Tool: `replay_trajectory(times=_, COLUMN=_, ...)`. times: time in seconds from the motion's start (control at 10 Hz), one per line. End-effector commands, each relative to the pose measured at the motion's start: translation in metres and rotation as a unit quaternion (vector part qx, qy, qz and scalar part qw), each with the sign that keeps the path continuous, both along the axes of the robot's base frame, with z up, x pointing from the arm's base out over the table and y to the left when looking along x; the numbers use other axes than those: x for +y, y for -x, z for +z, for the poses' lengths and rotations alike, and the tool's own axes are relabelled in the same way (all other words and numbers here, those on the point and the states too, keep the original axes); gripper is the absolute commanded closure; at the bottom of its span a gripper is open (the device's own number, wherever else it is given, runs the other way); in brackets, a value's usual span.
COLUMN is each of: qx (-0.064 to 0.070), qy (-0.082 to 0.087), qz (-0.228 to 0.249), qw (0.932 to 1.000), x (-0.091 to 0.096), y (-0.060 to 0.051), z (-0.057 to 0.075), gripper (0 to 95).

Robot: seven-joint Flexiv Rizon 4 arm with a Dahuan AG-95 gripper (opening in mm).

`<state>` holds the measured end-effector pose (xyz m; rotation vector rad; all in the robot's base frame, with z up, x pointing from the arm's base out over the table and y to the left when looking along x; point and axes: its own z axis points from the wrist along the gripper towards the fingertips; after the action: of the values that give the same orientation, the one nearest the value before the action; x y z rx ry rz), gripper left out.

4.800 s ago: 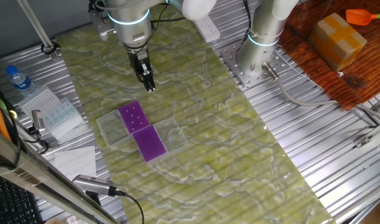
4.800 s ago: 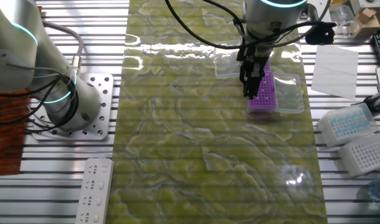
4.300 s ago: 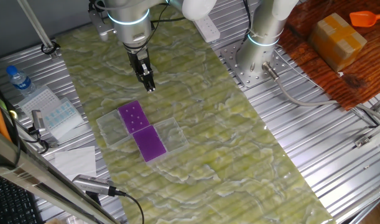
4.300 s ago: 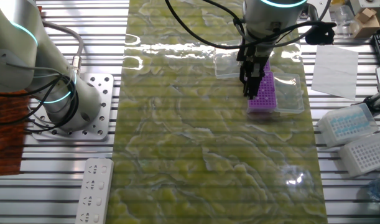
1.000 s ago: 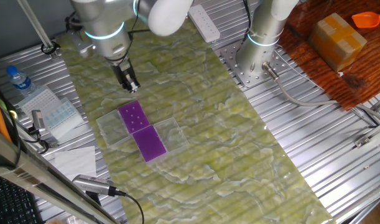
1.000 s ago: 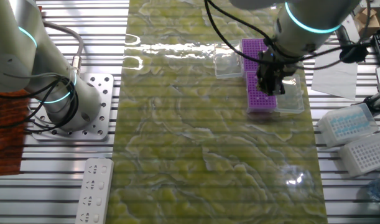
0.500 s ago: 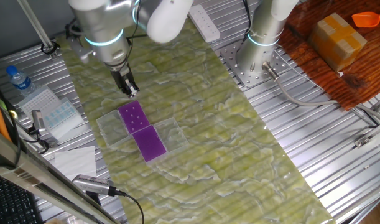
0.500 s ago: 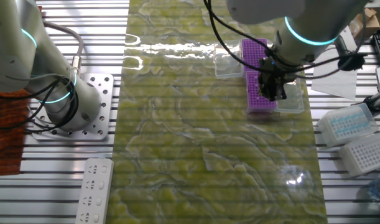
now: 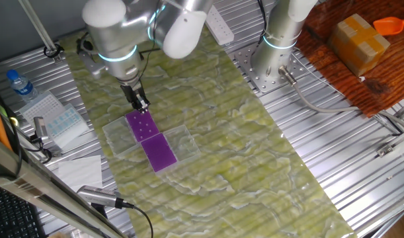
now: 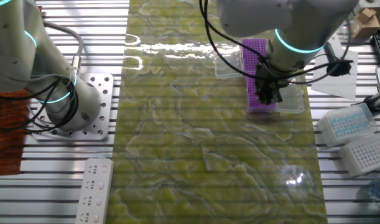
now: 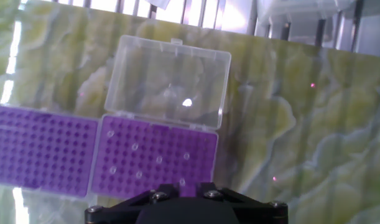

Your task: Transfer all small pipette tips from one holder to another

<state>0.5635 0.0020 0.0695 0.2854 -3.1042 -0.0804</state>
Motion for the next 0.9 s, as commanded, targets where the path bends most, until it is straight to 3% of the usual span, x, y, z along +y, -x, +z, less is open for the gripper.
replay_trajectory(times=0.1, qx=-0.007, qy=0.001, qz=0.001, qw=1.0, x=0.0, y=0.001, z=-0.002, gripper=76.0)
replay_trajectory(times=0.9, qx=-0.012, qy=0.003, qz=0.007, qw=0.9999, x=0.002, y=0.002, z=-0.013, gripper=76.0)
